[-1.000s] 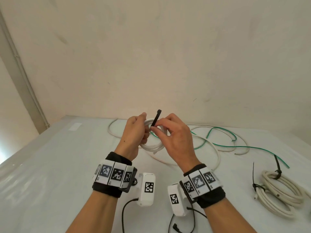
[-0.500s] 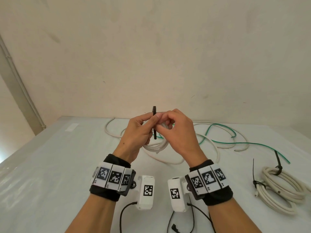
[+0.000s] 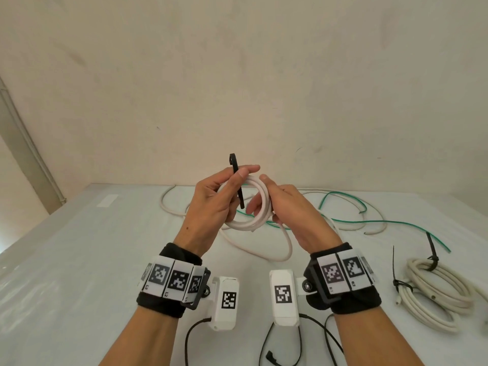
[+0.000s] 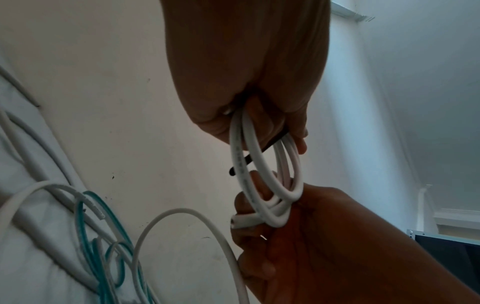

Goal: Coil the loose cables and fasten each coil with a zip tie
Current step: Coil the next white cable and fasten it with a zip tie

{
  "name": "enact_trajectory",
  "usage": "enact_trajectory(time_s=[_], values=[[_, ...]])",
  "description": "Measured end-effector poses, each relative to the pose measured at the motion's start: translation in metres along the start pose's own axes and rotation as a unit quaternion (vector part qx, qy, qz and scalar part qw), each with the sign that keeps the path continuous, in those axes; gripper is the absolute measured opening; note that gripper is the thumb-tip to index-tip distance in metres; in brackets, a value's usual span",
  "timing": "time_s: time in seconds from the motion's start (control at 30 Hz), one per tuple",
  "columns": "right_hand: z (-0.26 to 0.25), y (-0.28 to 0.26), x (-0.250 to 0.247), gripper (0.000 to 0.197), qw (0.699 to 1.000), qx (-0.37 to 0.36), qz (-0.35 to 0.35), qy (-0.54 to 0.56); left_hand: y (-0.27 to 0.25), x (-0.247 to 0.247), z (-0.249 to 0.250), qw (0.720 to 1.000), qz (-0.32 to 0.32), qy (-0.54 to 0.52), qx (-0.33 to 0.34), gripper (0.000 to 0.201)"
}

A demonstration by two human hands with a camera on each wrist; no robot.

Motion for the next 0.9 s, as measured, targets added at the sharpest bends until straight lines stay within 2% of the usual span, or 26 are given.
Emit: enact_trajectory(time_s=[0.1, 0.27, 0.33, 0.4, 0.53, 0.7, 0.9], values=[[-0.002, 0.000, 0.000, 0.073, 0.997, 0.034, -0.044, 0.055, -0.001, 0.001, 0.003, 1.000, -0.002, 0.005, 0.003, 0.030], [-0.001, 0.000, -0.002, 0.057, 0.979, 0.089, -0.085, 0.160, -0.004, 0.003, 0.006, 1.000, -0.022, -0.007, -0.004, 0.033], [-0.001, 0.003, -0.001, 0.046, 0.969, 0.078, -0.080, 0.219, -0.004, 0.006, 0.006, 0.998, -0.042, -0.042, -0.011, 0.035], [-0.003, 0.005, 0.001, 0.036, 0.958, 0.055, -0.052, 0.277, -0.004, 0.010, 0.004, 0.998, -0.053, -0.031, -0.010, 0.036], [-0.005, 0.003, -0.002, 0.021, 0.962, 0.030, 0.004, 0.271, -0.004, 0.014, 0.001, 0.997, -0.068, -0.004, -0.023, 0.042], [-0.001, 0.004, -0.004, 0.023, 0.957, -0.023, 0.023, 0.290, -0.004, 0.013, -0.003, 0.994, -0.071, -0.035, -0.076, 0.059], [0.000, 0.006, 0.003, 0.026, 0.962, -0.066, 0.015, 0.263, 0.000, 0.009, -0.012, 0.987, -0.079, -0.078, -0.116, 0.038]])
Point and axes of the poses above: each hand's wrist, its own y-axis towards the middle knuckle, its own x-axis out of the palm, z = x × y, the point moved 1 cm from there along y, towards the middle knuckle, and after that the axes turned 12 degrees about y, right-handed, at the moved point
